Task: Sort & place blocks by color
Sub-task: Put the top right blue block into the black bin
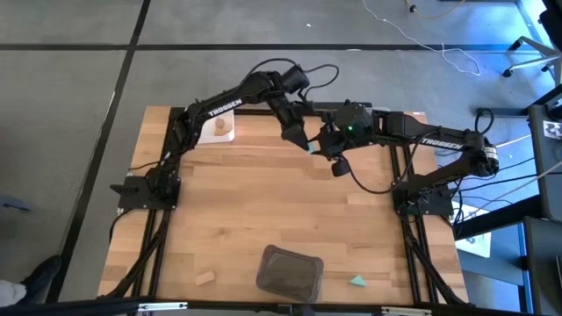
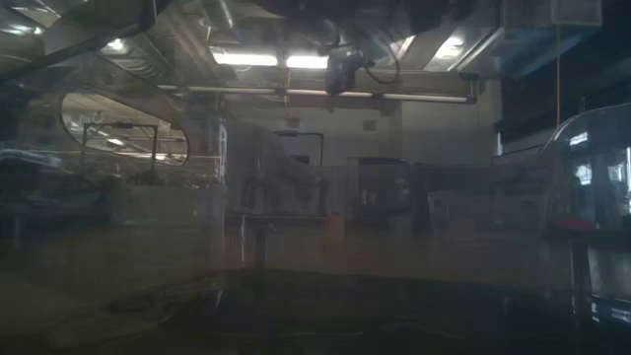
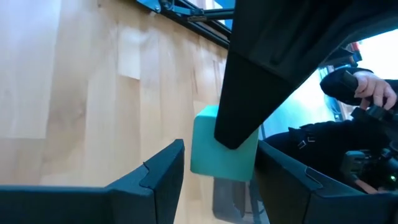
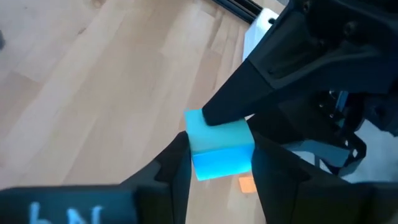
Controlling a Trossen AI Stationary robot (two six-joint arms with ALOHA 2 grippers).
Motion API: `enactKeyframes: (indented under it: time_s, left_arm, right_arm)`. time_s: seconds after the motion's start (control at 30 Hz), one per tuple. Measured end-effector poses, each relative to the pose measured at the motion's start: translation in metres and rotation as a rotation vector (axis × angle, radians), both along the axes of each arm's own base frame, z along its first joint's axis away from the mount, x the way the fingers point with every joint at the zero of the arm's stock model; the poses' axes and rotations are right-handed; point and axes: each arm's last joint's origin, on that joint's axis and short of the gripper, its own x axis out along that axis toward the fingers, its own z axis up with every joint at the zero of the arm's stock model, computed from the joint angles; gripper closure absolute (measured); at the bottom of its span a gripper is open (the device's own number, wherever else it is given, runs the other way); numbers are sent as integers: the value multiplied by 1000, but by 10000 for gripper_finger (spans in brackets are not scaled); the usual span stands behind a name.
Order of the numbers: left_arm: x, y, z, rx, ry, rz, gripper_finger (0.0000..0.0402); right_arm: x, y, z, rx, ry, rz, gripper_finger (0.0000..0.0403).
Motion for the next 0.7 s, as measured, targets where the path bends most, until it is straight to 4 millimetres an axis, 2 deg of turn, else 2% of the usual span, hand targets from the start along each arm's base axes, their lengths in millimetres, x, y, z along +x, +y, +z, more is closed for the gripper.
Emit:
enactKeyframes:
  time_s: [0.27,0.43,0.57,0.7]
  left_arm:
    - [-9,14,-1,12,11,20,223]
    - [-16,26,-4,62,39,56,222]
    - [-27,38,-8,222,157,159,222]
    - [-38,42,-9,425,296,221,222]
  right_arm:
    - [-1,2,-2,9,20,-34,268]
    - [-1,9,-1,82,16,-35,268]
    - [-3,22,-4,130,57,-41,268]
    - [-4,40,-6,207,86,-59,268]
